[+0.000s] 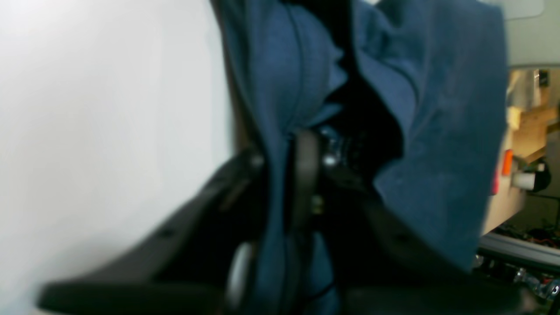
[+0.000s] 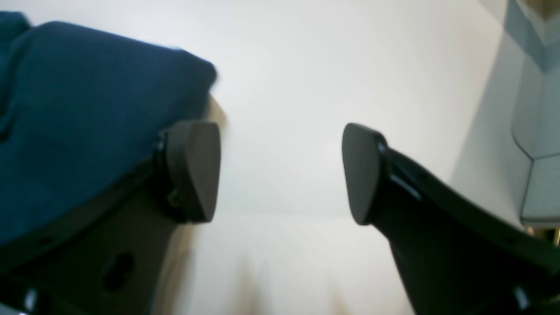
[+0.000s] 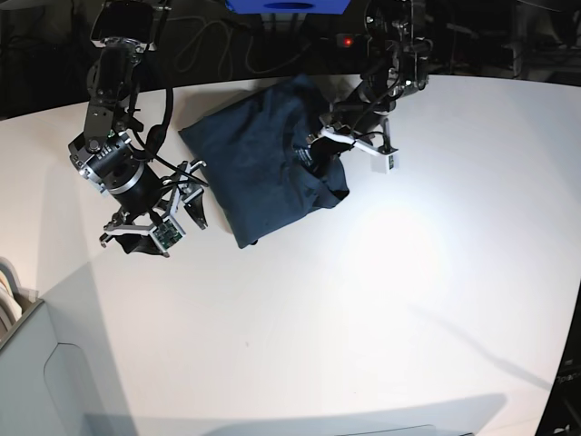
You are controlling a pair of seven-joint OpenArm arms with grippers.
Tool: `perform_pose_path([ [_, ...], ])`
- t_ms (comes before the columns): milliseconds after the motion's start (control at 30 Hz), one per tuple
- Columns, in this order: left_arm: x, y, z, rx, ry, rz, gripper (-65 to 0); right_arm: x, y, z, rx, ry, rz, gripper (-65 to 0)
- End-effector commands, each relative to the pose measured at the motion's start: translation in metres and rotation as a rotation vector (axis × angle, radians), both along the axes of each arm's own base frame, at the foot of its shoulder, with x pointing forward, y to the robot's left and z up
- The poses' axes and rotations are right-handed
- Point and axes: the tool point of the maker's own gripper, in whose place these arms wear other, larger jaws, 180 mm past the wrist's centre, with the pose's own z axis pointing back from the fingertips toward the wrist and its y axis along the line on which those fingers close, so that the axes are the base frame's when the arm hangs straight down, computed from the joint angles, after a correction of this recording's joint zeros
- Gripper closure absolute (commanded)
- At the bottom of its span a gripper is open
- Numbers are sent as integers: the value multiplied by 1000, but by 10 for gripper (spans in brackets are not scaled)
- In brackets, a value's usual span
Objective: Fold the T-shirt properly
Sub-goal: 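Grasp the bundle's edge with the left gripper, then drag the bundle with the left gripper toward the right gripper and square it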
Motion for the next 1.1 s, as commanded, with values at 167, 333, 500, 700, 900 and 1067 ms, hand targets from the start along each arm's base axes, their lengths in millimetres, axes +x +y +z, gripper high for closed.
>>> perform_pose_path([
  [167, 16, 2, -3, 25, -15, -47, 0, 5, 3, 16, 11, -55, 23, -416],
  [333, 43, -5, -4, 94, -54, -195, 0, 6, -15, 20, 7, -67, -33, -416],
  [500, 83, -30, -3, 226, -119, -461, 0, 7, -38, 23, -1, -76, -99, -415],
  [700, 132, -70, 10, 460, -222, -800, 0, 3, -80, 25, -11, -82, -224, -413],
  [900, 164, -116, 31, 667, -339, -1046, 0, -8, -120, 26, -21, -83, -346, -413],
  [1067, 178, -164, 60, 726, -439, -1135, 0, -21, -147, 24, -35, -74, -429, -413],
])
